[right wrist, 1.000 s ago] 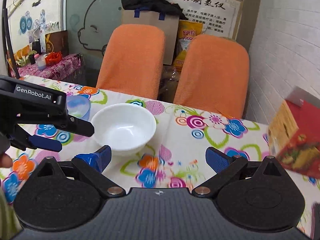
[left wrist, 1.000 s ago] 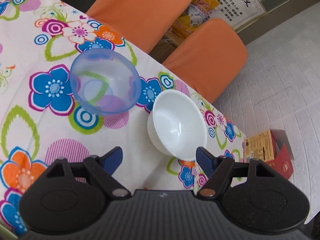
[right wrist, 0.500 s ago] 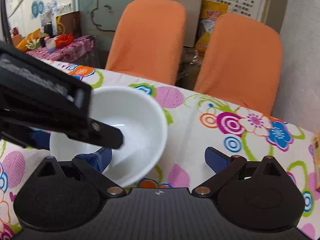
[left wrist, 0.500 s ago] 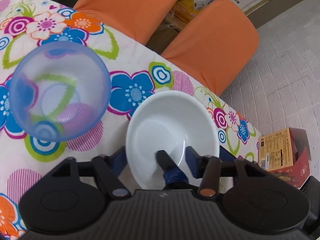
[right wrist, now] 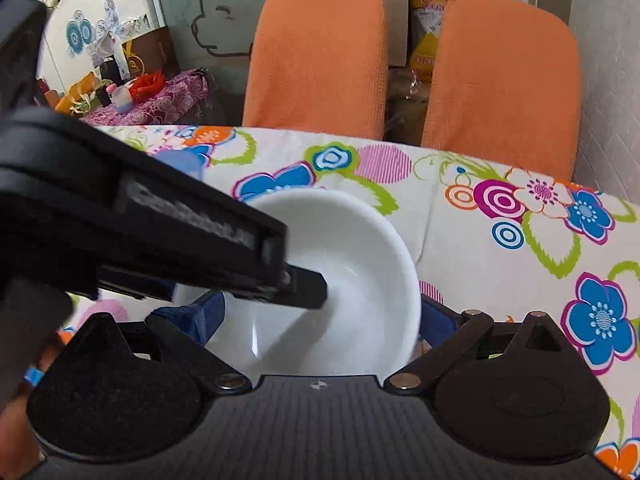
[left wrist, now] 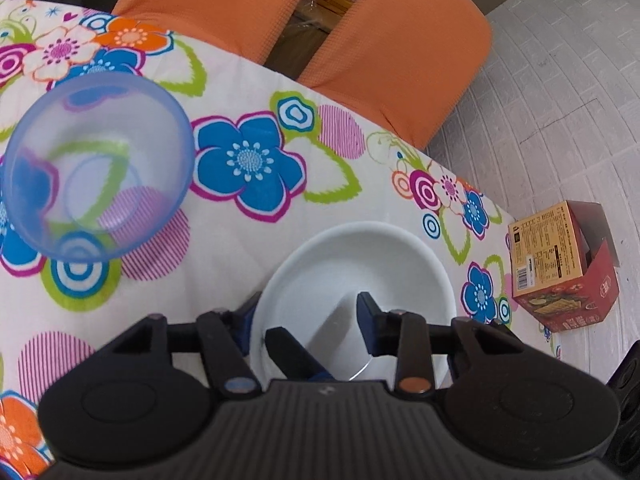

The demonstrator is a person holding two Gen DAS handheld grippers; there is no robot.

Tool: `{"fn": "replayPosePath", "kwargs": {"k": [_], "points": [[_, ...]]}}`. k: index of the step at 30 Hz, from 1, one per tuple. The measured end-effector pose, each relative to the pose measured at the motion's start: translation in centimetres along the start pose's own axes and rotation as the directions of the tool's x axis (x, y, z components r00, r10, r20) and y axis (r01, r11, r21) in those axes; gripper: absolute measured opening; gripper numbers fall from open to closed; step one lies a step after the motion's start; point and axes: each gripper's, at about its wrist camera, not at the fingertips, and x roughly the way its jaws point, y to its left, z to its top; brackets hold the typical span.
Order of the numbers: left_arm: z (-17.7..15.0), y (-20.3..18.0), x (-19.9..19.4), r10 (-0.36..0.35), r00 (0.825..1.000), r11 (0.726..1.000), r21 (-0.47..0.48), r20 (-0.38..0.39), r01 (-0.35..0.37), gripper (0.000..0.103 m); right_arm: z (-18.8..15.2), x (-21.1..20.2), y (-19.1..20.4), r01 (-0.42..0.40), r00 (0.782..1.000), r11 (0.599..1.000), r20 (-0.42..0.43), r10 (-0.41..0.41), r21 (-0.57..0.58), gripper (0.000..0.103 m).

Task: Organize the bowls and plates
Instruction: 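Grip the white ceramic bowl rim with the left gripper while the right gripper steadies it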

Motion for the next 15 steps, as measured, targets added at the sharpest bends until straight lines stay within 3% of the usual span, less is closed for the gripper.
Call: {"fn": "replayPosePath", "kwargs": {"k": [5,10,15], "points": [[-0.9,0.7,-0.5,-0.022,1.000,1.000,-0.009,-0.019,0.021,0.035,-0.6,0.0,-0.3,-0.025,0.999,1.000,-0.038,0.025,-0.005,0.087],[-1.1,1.4,-1.4,-0.028,1.000,0.999,0.022,0.001,0.028,0.035,-1.2,-1.1,-1.6,0.043,0.999,0.999,0.004,-0.043,0.020,0.087],[-1.6,1.6,-1.1,-0.037,0.999,0.999,0.038,-0.007,0.037,0.036,-2.8,-2.4,-1.2,0.035,0.998,0.999,0.058,-0.036,0.008,0.087]]}}
